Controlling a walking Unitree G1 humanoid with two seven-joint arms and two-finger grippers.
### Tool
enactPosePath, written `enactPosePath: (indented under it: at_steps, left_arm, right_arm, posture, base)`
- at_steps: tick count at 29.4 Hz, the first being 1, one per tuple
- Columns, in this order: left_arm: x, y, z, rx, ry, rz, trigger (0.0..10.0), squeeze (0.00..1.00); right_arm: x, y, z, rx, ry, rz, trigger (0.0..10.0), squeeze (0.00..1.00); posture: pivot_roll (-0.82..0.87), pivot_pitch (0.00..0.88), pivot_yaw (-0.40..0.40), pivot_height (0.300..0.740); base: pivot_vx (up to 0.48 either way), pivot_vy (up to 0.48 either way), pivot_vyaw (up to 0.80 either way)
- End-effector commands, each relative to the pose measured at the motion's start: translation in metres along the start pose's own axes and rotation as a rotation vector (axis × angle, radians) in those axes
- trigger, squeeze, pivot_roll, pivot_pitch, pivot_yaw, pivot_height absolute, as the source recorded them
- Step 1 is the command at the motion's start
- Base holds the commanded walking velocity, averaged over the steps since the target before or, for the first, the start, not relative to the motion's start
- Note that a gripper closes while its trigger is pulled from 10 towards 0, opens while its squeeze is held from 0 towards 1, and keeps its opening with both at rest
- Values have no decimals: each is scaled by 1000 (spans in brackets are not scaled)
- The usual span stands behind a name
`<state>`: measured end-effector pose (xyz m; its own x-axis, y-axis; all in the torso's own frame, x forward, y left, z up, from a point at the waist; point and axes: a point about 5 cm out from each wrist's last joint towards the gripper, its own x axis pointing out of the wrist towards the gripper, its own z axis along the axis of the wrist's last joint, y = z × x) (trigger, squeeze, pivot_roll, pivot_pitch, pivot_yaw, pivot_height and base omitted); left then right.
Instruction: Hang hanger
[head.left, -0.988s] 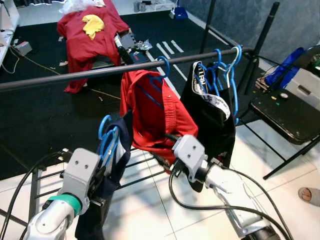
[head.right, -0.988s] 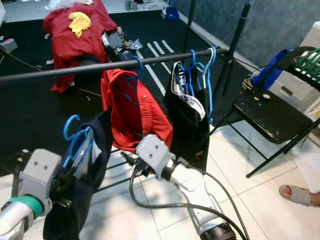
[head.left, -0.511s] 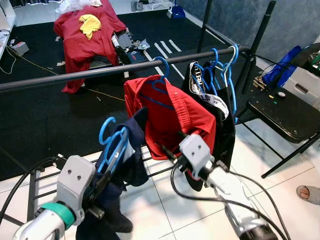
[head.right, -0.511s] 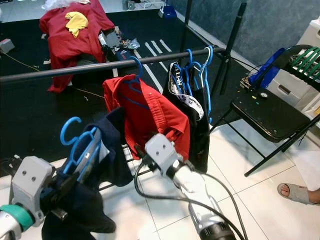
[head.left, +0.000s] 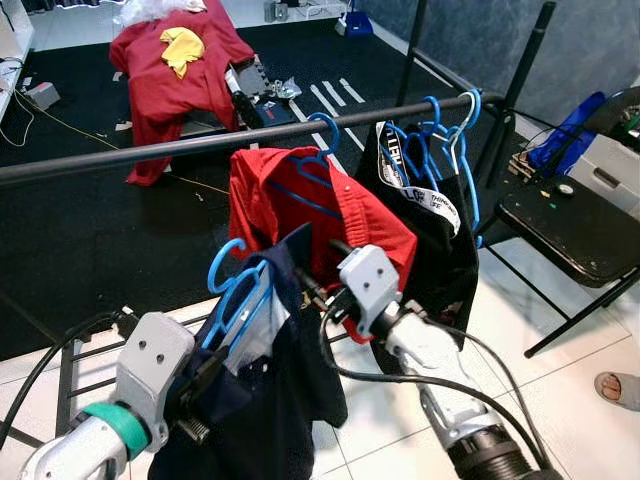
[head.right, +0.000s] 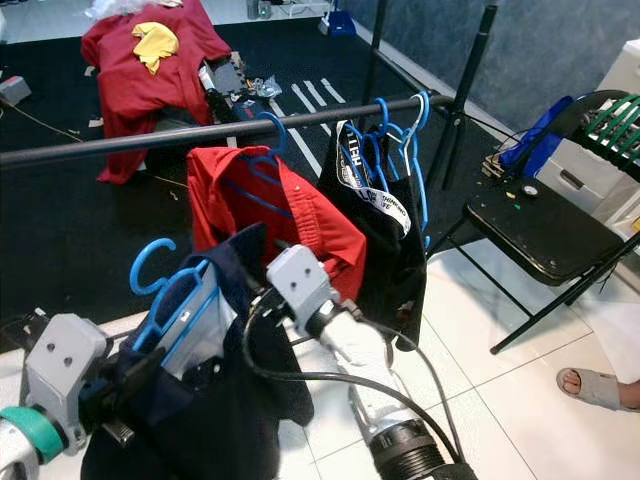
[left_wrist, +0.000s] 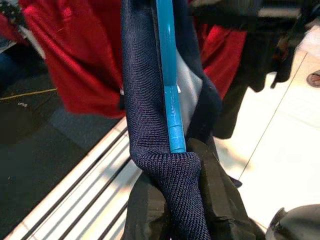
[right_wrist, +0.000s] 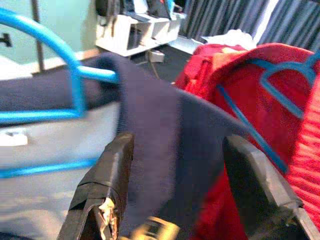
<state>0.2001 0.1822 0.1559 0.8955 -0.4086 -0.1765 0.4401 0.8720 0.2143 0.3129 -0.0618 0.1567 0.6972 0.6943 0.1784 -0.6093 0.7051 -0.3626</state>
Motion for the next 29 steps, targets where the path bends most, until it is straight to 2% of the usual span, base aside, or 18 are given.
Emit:
enactPosePath:
  at_steps: [1,4,10,12,14,15,16,17,18,29]
  left_arm:
    - [3,-9,9,-16,-66,-26,10000,0]
    - [6,-16,10,-42,-81,-47,10000,0]
    - [4,-19,11,-41,-89,-84,10000,0]
    - [4,-15,15,-30,-102,-101,10000,0]
    - [4,-15,16,-28,-105,-103,10000,0]
    - [5,-15,16,-28,-107,-102,10000,0]
    - [5,-15,16,-29,-106,-98,10000,0]
    - [5,-15,15,-29,-105,-96,10000,0]
    - [5,-15,14,-30,-104,-92,10000,0]
    - [11,-14,6,-20,-72,-47,10000,0]
  right_arm:
    - [-6,9,-10,49,31,11,10000,0]
    - [-11,13,-14,69,42,-5,10000,0]
    - [-12,13,-19,59,55,1,10000,0]
    - [-4,13,-20,59,56,35,10000,0]
    - [-2,13,-20,59,55,38,10000,0]
    - [1,11,-20,55,56,33,9098,0]
    - [3,9,-20,52,60,25,3843,0]
    - [5,8,-20,51,63,20,3843,0]
    - [6,7,-20,48,64,13,0,0]
    - [8,4,-13,28,17,1,0,0]
  posture:
    - [-9,89,55,740]
    - [-18,89,58,740]
    - [-20,90,60,740]
    - [-16,86,59,740]
    - [-14,86,58,740]
    - [-10,84,56,740]
    - [-5,81,53,740]
    - [-3,81,52,740]
    - [0,79,49,740]
    - [-7,72,45,740]
  base:
    - [0,0,0]
    - [0,0,0]
    - [0,0,0]
    - [0,0,0]
    - [0,0,0]
    - [0,0,0]
    - [0,0,0]
    - [0,0,0]
    - [0,0,0]
    - [0,0,0]
